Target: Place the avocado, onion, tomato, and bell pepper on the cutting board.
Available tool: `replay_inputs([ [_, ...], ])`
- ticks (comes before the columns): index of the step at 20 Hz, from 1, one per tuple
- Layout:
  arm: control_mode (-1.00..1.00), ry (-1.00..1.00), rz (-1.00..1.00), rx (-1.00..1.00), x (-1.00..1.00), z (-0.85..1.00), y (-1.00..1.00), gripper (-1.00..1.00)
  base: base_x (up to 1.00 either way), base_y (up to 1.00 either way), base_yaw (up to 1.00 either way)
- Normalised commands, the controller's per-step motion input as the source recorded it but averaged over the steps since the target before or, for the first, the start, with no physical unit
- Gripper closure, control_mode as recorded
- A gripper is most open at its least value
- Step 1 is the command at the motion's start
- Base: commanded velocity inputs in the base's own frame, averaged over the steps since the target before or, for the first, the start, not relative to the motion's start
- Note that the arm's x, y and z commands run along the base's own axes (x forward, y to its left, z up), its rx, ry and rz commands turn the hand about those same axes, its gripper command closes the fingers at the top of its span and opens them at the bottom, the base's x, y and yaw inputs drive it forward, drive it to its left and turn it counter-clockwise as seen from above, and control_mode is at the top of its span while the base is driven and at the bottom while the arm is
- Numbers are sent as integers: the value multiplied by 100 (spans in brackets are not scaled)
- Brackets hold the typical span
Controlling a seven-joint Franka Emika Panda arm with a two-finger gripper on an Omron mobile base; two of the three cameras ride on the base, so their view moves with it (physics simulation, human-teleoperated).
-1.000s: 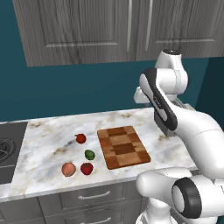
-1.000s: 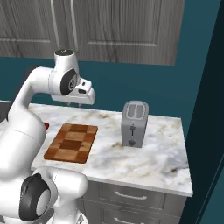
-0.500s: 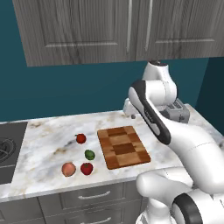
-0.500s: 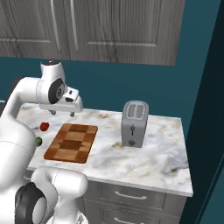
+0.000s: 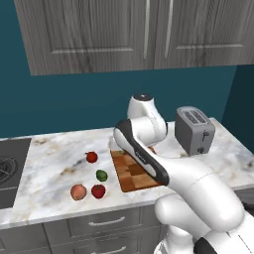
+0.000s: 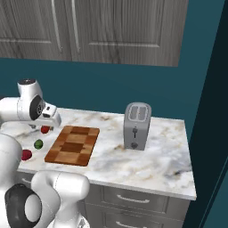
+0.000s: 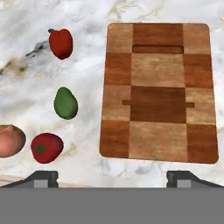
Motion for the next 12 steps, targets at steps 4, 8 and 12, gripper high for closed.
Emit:
replay_inputs([
  [4, -100, 5, 1, 1, 26, -64, 81, -100, 0, 0, 0],
  [8, -100, 2, 0, 5, 40, -54, 51, -100, 0, 0, 0],
  [12, -100, 1, 0, 4, 40, -45, 36, -100, 0, 0, 0],
])
